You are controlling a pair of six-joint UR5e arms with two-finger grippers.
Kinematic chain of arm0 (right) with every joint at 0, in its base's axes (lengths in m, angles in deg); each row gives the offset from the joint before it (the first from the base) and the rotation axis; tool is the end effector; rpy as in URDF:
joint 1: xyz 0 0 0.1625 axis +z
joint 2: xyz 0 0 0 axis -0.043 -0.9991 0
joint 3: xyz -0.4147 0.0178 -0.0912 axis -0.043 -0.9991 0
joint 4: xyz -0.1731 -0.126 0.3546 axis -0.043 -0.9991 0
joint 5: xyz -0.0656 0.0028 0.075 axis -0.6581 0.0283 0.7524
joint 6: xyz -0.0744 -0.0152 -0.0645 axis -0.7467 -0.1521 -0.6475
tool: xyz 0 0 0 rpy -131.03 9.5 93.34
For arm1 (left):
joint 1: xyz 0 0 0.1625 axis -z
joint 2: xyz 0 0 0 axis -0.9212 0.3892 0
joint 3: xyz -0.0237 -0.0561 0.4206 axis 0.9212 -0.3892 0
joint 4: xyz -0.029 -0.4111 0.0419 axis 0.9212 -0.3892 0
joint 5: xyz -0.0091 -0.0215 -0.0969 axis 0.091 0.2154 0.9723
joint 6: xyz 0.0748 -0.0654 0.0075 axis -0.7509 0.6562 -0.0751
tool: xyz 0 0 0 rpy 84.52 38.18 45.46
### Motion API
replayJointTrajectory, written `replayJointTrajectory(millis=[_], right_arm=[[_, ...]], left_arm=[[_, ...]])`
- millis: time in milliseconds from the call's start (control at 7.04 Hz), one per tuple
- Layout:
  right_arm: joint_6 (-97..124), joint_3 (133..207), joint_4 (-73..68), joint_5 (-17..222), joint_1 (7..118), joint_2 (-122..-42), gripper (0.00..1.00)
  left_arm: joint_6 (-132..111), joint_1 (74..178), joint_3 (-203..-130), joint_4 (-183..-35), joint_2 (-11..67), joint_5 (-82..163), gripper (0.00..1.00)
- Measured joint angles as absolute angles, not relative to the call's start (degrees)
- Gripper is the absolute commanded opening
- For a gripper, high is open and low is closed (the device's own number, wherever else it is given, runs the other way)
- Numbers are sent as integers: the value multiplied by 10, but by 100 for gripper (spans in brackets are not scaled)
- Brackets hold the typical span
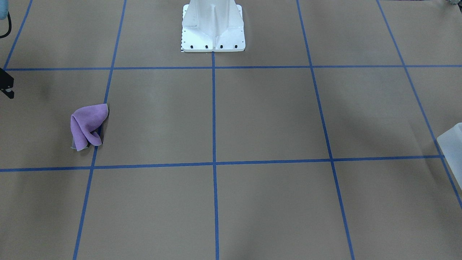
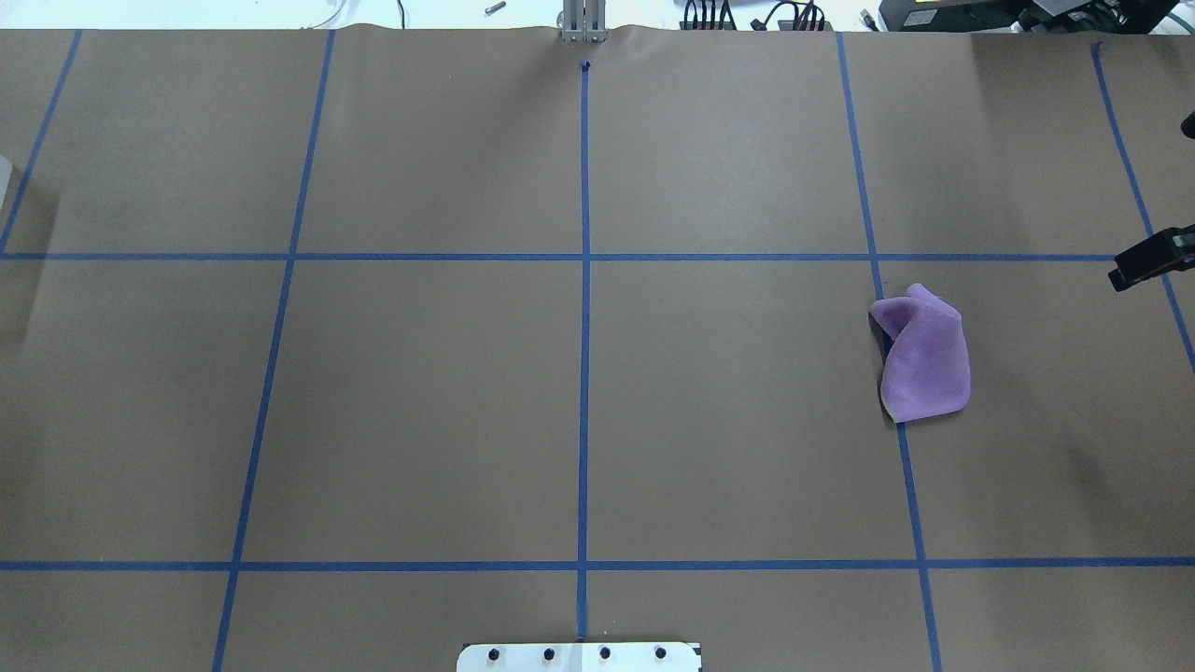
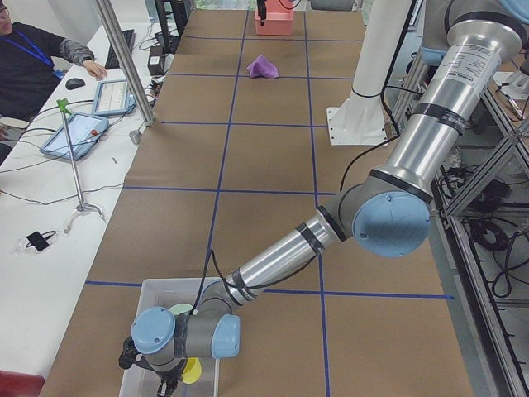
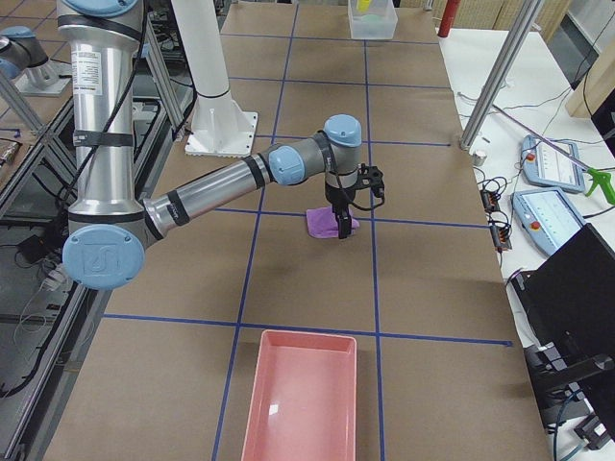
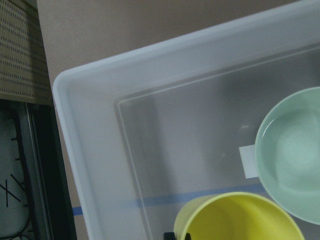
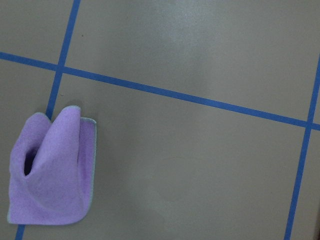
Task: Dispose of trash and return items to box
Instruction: 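Release the yellow cup into the clear bin with the left gripper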
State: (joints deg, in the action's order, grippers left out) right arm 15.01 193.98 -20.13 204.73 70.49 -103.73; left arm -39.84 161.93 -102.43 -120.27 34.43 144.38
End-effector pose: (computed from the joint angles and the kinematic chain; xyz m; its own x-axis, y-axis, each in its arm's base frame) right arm -0.1043 -0.4608 0.4577 0.7531 -0.2026 0.6259 0.1173 0.9775 0.1753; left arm -0.1256 -0.5929 0.8597 0.8058 0.1872 -0.5618 -0.1194 0.9806 0.1556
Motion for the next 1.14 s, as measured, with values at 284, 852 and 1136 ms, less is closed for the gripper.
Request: replayJointTrajectory(millis=[284, 852, 1136], right_arm=[[150, 1940, -201, 2047, 704, -1036, 100], [150, 1940, -201, 2047, 704, -1033, 100], [150, 1940, -201, 2047, 704, -1032, 100]], left_arm=[[-398, 1605, -1018, -1218, 342, 1442, 97], [-405, 1608, -1032, -1222, 346, 1444, 98], [-405, 1631, -1066, -1213, 347, 1450, 98]])
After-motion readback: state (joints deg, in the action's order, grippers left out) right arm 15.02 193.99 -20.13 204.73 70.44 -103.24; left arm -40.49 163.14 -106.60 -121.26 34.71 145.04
